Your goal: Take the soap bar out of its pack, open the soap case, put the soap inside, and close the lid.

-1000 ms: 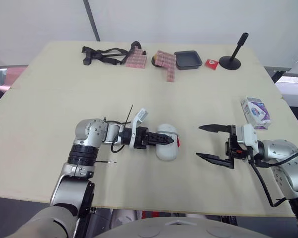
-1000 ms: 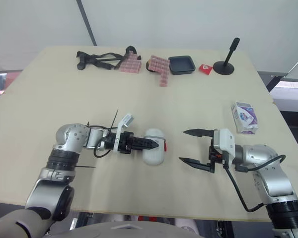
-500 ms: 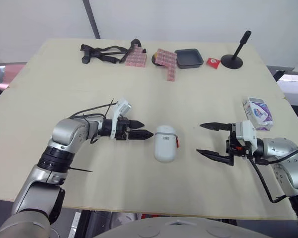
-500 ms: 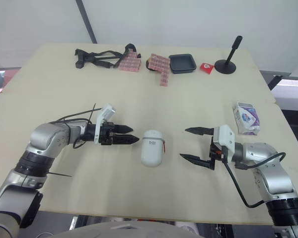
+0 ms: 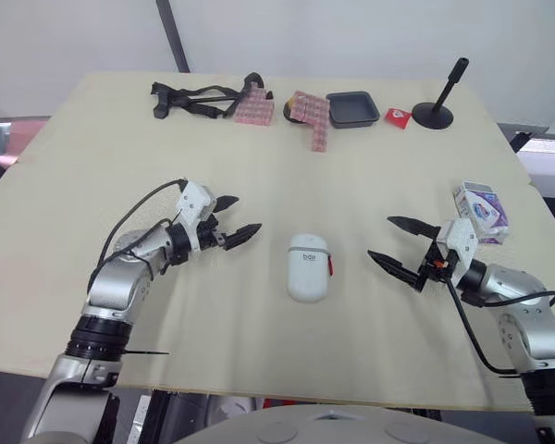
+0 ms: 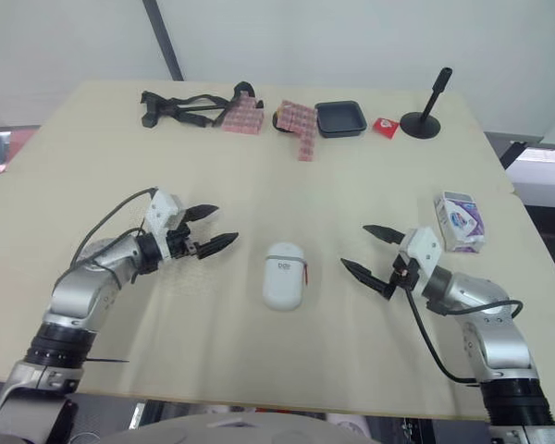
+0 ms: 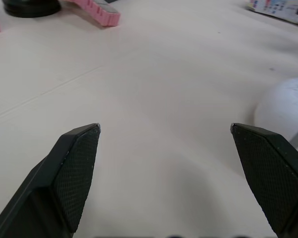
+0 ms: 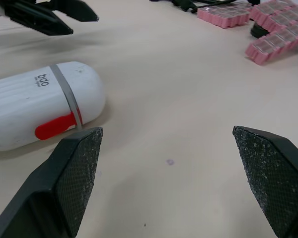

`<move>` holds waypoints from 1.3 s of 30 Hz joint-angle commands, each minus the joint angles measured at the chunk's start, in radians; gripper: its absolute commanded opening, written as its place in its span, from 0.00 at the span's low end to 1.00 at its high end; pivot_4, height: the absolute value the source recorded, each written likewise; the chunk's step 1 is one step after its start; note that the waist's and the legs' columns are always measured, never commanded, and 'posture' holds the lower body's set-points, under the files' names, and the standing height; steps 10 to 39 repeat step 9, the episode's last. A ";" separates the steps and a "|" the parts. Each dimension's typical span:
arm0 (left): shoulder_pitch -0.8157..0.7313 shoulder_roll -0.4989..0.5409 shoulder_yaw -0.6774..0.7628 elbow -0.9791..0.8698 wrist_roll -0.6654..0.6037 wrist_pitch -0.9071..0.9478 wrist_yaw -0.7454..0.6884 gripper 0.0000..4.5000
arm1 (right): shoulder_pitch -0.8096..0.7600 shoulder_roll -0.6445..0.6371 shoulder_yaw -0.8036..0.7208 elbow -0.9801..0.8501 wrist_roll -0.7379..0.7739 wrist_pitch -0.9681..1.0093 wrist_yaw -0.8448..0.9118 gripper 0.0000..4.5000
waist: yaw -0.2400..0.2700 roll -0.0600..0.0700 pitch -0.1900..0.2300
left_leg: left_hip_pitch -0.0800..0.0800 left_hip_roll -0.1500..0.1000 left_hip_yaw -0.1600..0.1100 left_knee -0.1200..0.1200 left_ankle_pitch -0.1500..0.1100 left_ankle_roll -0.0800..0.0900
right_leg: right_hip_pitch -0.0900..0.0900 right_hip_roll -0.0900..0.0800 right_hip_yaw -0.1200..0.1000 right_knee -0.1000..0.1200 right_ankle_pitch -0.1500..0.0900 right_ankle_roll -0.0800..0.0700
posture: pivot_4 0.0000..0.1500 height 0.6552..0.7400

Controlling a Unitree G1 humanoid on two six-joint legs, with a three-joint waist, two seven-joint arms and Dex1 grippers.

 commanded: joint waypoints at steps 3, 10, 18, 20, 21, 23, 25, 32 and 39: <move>0.052 -0.042 0.053 -0.046 0.027 -0.030 0.112 1.00 | 0.027 0.031 -0.027 -0.014 -0.024 -0.047 -0.059 1.00 | -0.003 0.000 0.000 | 0.000 0.000 0.000 0.000 0.000 0.000 | 0.000 0.000 0.000 0.000 0.000 0.000 | 1.00 1.00; 0.104 -0.070 0.055 -0.091 0.053 -0.009 0.195 1.00 | 0.020 0.057 -0.023 -0.019 -0.034 -0.039 -0.112 1.00 | -0.002 0.000 0.000 | 0.000 0.000 0.000 0.000 0.000 0.000 | 0.000 0.000 0.000 0.001 0.000 0.000 | 1.00 1.00; 0.104 -0.070 0.055 -0.091 0.053 -0.009 0.195 1.00 | 0.020 0.057 -0.023 -0.019 -0.034 -0.039 -0.112 1.00 | -0.002 0.000 0.000 | 0.000 0.000 0.000 0.000 0.000 0.000 | 0.000 0.000 0.000 0.001 0.000 0.000 | 1.00 1.00; 0.104 -0.070 0.055 -0.091 0.053 -0.009 0.195 1.00 | 0.020 0.057 -0.023 -0.019 -0.034 -0.039 -0.112 1.00 | -0.002 0.000 0.000 | 0.000 0.000 0.000 0.000 0.000 0.000 | 0.000 0.000 0.000 0.001 0.000 0.000 | 1.00 1.00; 0.104 -0.070 0.055 -0.091 0.053 -0.009 0.195 1.00 | 0.020 0.057 -0.023 -0.019 -0.034 -0.039 -0.112 1.00 | -0.002 0.000 0.000 | 0.000 0.000 0.000 0.000 0.000 0.000 | 0.000 0.000 0.000 0.001 0.000 0.000 | 1.00 1.00; 0.104 -0.070 0.055 -0.091 0.053 -0.009 0.195 1.00 | 0.020 0.057 -0.023 -0.019 -0.034 -0.039 -0.112 1.00 | -0.002 0.000 0.000 | 0.000 0.000 0.000 0.000 0.000 0.000 | 0.000 0.000 0.000 0.001 0.000 0.000 | 1.00 1.00; 0.104 -0.070 0.055 -0.091 0.053 -0.009 0.195 1.00 | 0.020 0.057 -0.023 -0.019 -0.034 -0.039 -0.112 1.00 | -0.002 0.000 0.000 | 0.000 0.000 0.000 0.000 0.000 0.000 | 0.000 0.000 0.000 0.001 0.000 0.000 | 1.00 1.00; 0.104 -0.070 0.055 -0.091 0.053 -0.009 0.195 1.00 | 0.020 0.057 -0.023 -0.019 -0.034 -0.039 -0.112 1.00 | -0.002 0.000 0.000 | 0.000 0.000 0.000 0.000 0.000 0.000 | 0.000 0.000 0.000 0.001 0.000 0.000 | 1.00 1.00; 0.104 -0.070 0.055 -0.091 0.053 -0.009 0.195 1.00 | 0.020 0.057 -0.023 -0.019 -0.034 -0.039 -0.112 1.00 | -0.002 0.000 0.000 | 0.000 0.000 0.000 0.000 0.000 0.000 | 0.000 0.000 0.000 0.001 0.000 0.000 | 1.00 1.00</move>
